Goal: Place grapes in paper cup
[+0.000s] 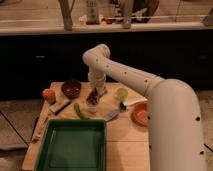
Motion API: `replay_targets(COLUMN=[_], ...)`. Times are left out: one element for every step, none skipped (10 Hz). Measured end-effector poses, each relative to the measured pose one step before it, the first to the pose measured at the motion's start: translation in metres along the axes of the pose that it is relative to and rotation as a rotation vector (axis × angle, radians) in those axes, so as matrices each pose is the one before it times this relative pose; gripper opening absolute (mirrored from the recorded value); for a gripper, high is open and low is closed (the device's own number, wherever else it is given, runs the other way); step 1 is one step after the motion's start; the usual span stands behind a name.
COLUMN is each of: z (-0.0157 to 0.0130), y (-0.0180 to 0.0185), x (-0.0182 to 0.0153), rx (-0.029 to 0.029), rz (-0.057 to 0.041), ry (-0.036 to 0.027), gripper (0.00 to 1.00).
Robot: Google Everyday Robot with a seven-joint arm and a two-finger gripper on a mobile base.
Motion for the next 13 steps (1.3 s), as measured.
replay_targets(z=[-0.00023,-0.00057,-0.00060,-0.00030,-0.00071,-0.00038,-0.00053,-0.00063,-0.00019,-0.00036,-0.00020,-0.00035,-0.00042], y=[0.00031,-0.00023,-0.00056,-0.00008,-0.00068,-0.00067,0.00000,-0.00052,0.00024,0.00075,0.00074,-0.00018,-0.00063], x=[-0.00105,-0.00094,-0.00085,-0.00027,-0.00129,-0.00115,-0.00178,-0.00206,-0.00054,-0.00011,0.00001,0.00007,-0.00078], rx=[-0.00102,0.00019,0.00012,-0.00136,-0.00449,-0.00310,-0.00882,-0.00744,-0.00465,-0.00510,-0.00544,-0.00231,-0.00176], rz=[0.00057,0.00034,0.00039,-0.00017,-0.00003,-0.00043,-0.00048,-0.00200,0.00057,0.00194,0.00178,-0.00007,-0.00138], ry=[0.00133,0.00170,0.00330,0.00257,0.00762,0.00421,0.00637,0.00709,0.00496,0.00523,0.00469,0.00333,0.00063], gripper=[0.30,0.39,0.50,0.55,0.70,0.76,0.80,0.80,0.80,0.80,0.80,0.80,0.80])
